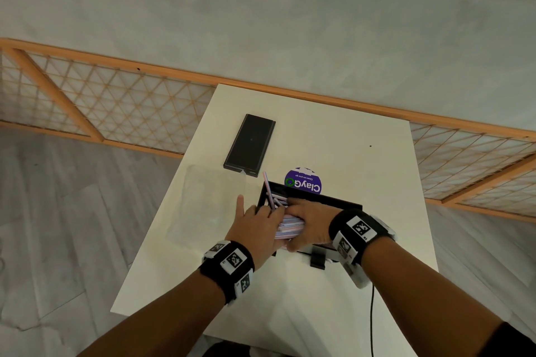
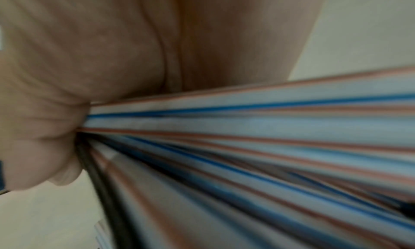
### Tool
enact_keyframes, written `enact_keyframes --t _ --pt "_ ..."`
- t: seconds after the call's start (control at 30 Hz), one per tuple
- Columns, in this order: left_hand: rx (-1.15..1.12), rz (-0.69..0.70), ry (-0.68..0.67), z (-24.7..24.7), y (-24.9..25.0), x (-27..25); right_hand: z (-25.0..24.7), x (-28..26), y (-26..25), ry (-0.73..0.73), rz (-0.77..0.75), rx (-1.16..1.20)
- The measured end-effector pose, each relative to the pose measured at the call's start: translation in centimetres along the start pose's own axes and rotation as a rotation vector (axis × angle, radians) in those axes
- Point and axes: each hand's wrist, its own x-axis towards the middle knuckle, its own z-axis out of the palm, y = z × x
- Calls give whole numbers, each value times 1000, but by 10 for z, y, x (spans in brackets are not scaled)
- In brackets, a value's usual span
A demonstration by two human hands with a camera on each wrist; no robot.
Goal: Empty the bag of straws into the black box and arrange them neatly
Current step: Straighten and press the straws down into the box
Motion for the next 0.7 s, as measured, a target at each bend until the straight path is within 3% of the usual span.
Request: enact_keyframes --t 0.33,0.5,0.7 --pt "3 24 5 4 -4 2 -7 14 -17 -100 44 -130" --pt "-7 25 19 6 -4 1 -12 11 -17 -125 27 -11" --pt "-68 19 81 4 -8 -2 -17 -3 -13 4 -62 -2"
